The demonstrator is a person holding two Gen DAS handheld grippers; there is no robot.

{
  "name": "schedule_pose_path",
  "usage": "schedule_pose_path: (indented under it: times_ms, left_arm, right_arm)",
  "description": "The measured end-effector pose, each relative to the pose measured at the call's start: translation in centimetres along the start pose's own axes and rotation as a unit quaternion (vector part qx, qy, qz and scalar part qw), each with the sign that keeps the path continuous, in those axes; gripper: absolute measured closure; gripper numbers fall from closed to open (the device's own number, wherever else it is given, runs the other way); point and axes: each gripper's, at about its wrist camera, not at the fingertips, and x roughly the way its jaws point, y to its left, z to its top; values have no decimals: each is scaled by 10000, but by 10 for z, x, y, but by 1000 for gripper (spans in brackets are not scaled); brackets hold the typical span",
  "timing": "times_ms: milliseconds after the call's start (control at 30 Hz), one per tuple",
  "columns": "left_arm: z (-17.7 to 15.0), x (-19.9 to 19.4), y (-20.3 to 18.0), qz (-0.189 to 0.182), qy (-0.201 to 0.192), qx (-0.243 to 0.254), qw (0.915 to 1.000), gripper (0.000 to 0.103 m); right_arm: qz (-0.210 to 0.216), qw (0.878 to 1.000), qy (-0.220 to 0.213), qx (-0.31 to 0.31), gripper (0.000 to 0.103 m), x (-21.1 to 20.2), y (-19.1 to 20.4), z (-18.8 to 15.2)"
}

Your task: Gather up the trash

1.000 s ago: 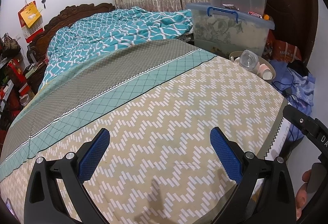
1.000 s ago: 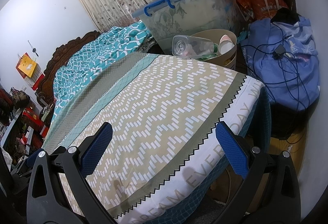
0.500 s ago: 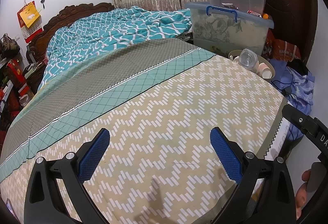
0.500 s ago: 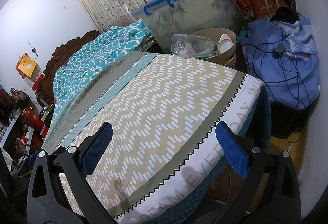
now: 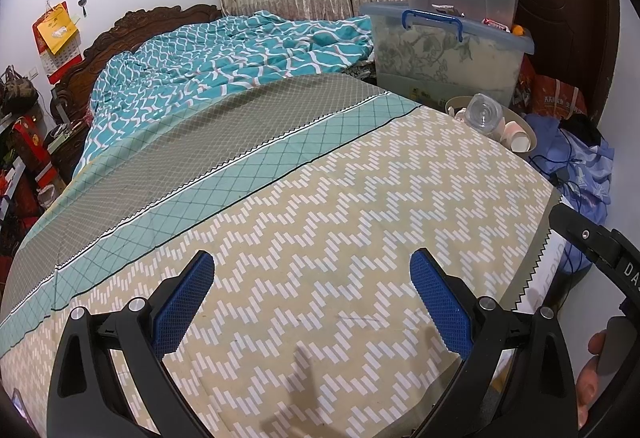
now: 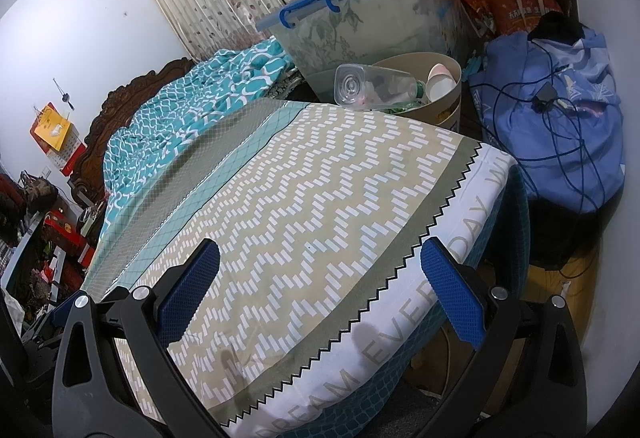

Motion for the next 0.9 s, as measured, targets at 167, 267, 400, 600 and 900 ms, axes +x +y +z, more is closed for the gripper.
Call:
schedule_pose_path:
  times_ms: [167, 267, 400, 600, 900]
  left_arm:
    - [-2, -2, -1, -20, -85, 32, 10000, 9]
    - [-1, -5, 0, -37, -160, 28, 9999, 9]
    - [1, -9, 3, -66, -250, -23, 9997, 9]
    - [5, -21, 6, 10, -505, -49, 9987, 9]
    - [10, -52, 10, 110, -1165, -64, 9931, 9]
  right_arm:
    - [-50, 9996, -267, -106, 4, -9, 3, -1]
    - [-63, 9988, -451, -164, 4, -17, 5, 2]
    - [-70, 9981, -564, -224, 4, -23, 7, 5]
    - [-68, 9956, -835, -415, 4, -37, 17, 11]
    - [2, 9887, -1345, -658, 4, -66, 31, 15]
